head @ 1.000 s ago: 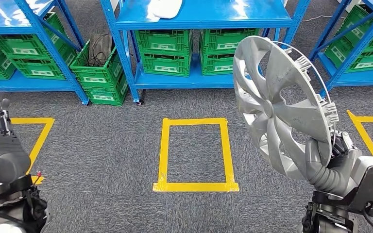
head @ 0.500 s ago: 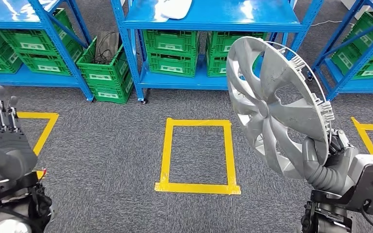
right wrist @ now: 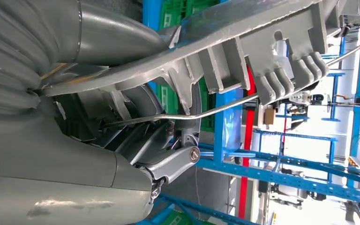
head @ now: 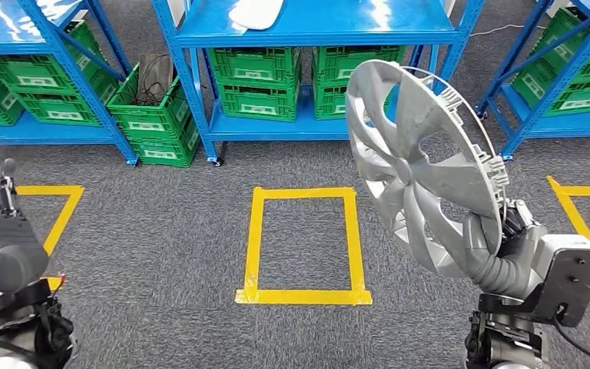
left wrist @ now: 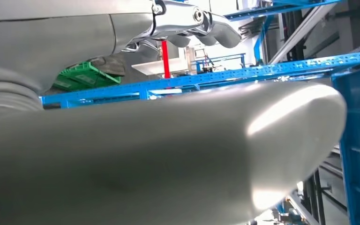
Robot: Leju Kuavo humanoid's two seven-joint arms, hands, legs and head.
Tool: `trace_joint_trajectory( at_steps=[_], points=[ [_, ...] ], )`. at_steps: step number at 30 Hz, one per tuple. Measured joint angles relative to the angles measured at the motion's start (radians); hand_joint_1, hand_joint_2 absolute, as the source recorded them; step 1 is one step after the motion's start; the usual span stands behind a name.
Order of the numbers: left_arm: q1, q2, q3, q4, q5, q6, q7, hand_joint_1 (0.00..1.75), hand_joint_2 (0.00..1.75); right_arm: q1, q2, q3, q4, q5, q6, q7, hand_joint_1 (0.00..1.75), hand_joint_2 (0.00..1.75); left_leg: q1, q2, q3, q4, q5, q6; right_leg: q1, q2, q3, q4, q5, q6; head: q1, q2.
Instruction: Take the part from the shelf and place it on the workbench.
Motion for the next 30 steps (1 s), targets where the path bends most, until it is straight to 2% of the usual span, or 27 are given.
trace_joint_trajectory(
  at_steps=[2,3,6,8,9,11,12,13,14,15,17,18,19,21,23,24,27,28,29,30],
  points=[
    [-0.001,0.000,0.000,-0.001,0.000,0.000,0.001,0.00,0.00,0.000,0.001,0.001,0.000,0.000,-0.001,-0.004,1.75,1.75,-0.008,0.002,0.073,-0.135,0.041,0.014,0.004,0.001,0.001,0.000,-0.002,0.002,-0.003,0.000],
    [-0.001,0.000,0.000,-0.001,0.000,0.000,0.002,0.00,0.00,-0.001,0.001,0.001,0.000,0.000,-0.002,-0.006,1.75,1.75,-0.012,0.002,0.098,-0.177,0.048,0.019,0.004,0.001,0.000,0.000,-0.002,0.006,-0.003,0.000],
    [-0.001,0.000,0.000,-0.002,-0.001,0.000,0.003,0.00,0.00,-0.001,0.003,0.003,0.000,0.000,-0.004,-0.010,1.75,1.75,-0.019,0.000,0.111,-0.198,0.047,0.026,0.002,0.000,-0.002,-0.005,0.001,0.024,-0.001,0.000],
    [-0.001,0.000,0.000,-0.002,-0.001,0.000,0.004,0.00,0.00,-0.001,0.003,0.005,0.000,0.000,-0.004,-0.011,1.75,1.75,-0.015,0.000,0.117,-0.208,0.051,0.035,0.001,-0.001,-0.014,0.016,-0.016,0.034,0.004,0.000],
    [-0.001,0.000,0.000,-0.002,-0.001,0.000,0.004,0.00,0.00,-0.002,0.003,0.005,0.000,0.000,-0.004,-0.012,1.75,1.75,-0.012,0.000,0.120,-0.213,0.053,0.040,0.002,-0.002,-0.033,0.055,-0.038,0.037,0.010,0.000],
    [-0.001,0.000,0.000,-0.001,-0.001,0.000,0.004,0.00,0.00,-0.003,0.003,0.006,0.000,0.000,-0.004,-0.015,1.75,1.75,-0.013,0.000,0.121,-0.215,0.054,0.045,0.002,-0.003,-0.098,0.187,-0.097,0.041,0.025,0.000],
    [0.000,0.000,0.000,-0.001,-0.001,0.000,0.004,0.00,0.00,-0.002,0.003,0.006,0.000,0.000,-0.004,-0.016,1.75,1.75,-0.015,-0.001,0.121,-0.215,0.054,0.047,0.002,-0.003,-0.128,0.248,-0.116,0.042,0.031,0.000],
    [0.001,0.000,0.000,-0.001,-0.001,0.000,0.004,0.00,0.00,0.000,0.003,0.006,0.000,-0.001,-0.004,-0.015,1.75,1.75,-0.016,-0.002,0.120,-0.214,0.053,0.048,0.002,-0.003,-0.145,0.280,-0.118,0.042,0.035,0.000],
    [0.001,0.000,0.000,-0.001,-0.001,0.000,0.004,0.00,0.00,0.001,0.003,0.007,0.000,-0.001,-0.004,-0.015,1.75,1.75,-0.018,-0.003,0.120,-0.213,0.053,0.048,0.003,-0.003,-0.145,0.273,-0.101,0.040,0.039,0.000],
    [0.001,0.000,0.000,-0.001,-0.001,0.000,0.004,0.00,0.00,0.001,0.003,0.007,0.000,-0.001,-0.004,-0.015,1.75,1.75,-0.020,-0.005,0.121,-0.212,0.053,0.049,0.004,-0.003,-0.124,0.224,-0.068,0.037,0.043,0.000],
    [0.001,0.000,0.000,-0.001,-0.001,0.000,0.004,0.00,0.00,-0.001,0.003,0.007,0.000,-0.001,-0.004,-0.016,1.75,1.75,-0.023,-0.009,0.119,-0.209,0.052,0.047,0.009,-0.003,-0.057,0.080,-0.008,0.024,0.052,0.000],
    [0.001,0.000,0.000,-0.001,-0.001,0.000,0.004,0.00,0.00,-0.002,0.003,0.007,0.000,-0.001,-0.004,-0.016,1.75,1.75,-0.025,-0.010,0.117,-0.207,0.053,0.045,0.012,-0.004,-0.029,0.027,0.007,0.017,0.054,0.000],
    [0.001,0.000,0.000,-0.001,-0.001,0.000,0.004,0.00,0.00,-0.002,0.003,0.007,0.000,-0.001,-0.004,-0.016,1.75,1.75,-0.026,-0.011,0.114,-0.206,0.054,0.042,0.015,-0.004,-0.015,-0.001,0.010,0.011,0.056,0.000],
    [0.001,0.000,0.000,-0.001,-0.001,0.000,0.004,0.00,0.00,-0.002,0.004,0.007,0.000,-0.001,-0.003,-0.016,1.75,1.75,-0.025,-0.012,0.110,-0.207,0.057,0.033,0.018,-0.005,-0.009,-0.010,0.012,0.003,0.058,0.000],
    [0.002,0.000,0.000,-0.001,0.000,0.000,0.004,0.00,0.00,-0.004,0.004,0.008,0.000,-0.001,-0.001,-0.016,1.75,1.75,-0.026,-0.008,0.095,-0.173,0.039,0.022,0.012,-0.009,-0.004,-0.020,0.020,-0.007,0.057,0.000],
    [0.002,0.001,0.001,-0.001,0.000,0.000,0.004,0.00,0.00,-0.005,0.004,0.008,0.000,-0.001,0.000,-0.016,1.75,1.75,-0.027,-0.005,0.079,-0.132,0.016,0.017,0.008,-0.011,-0.001,-0.024,0.023,-0.012,0.054,0.000],
    [0.003,0.001,0.001,0.000,0.001,0.000,0.004,0.00,0.00,-0.006,0.005,0.009,0.000,-0.001,0.000,-0.016,1.75,1.75,-0.018,-0.001,0.005,0.047,-0.071,0.006,0.005,-0.015,-0.002,-0.026,0.025,-0.016,0.039,0.000],
    [0.004,0.001,0.001,0.001,0.001,0.000,0.005,0.00,0.00,-0.006,0.005,0.010,0.000,-0.001,0.001,-0.016,1.75,1.75,-0.015,0.000,-0.009,0.081,-0.080,0.003,0.005,-0.016,-0.003,-0.025,0.025,-0.016,0.035,0.000],
    [0.004,0.002,0.001,0.002,0.001,0.000,0.004,0.00,0.00,-0.006,0.005,0.011,0.000,-0.001,0.001,-0.016,1.75,1.75,-0.012,0.000,-0.008,0.079,-0.072,0.001,0.004,-0.018,-0.004,-0.023,0.025,-0.015,0.031,0.000],
    [0.004,0.002,0.001,0.002,0.001,0.000,0.004,0.00,0.00,-0.006,0.006,0.012,0.000,-0.001,0.001,-0.016,1.75,1.75,-0.010,0.002,0.011,0.042,-0.049,0.001,0.002,-0.021,-0.004,-0.022,0.024,-0.013,0.027,0.000]
  ],
)
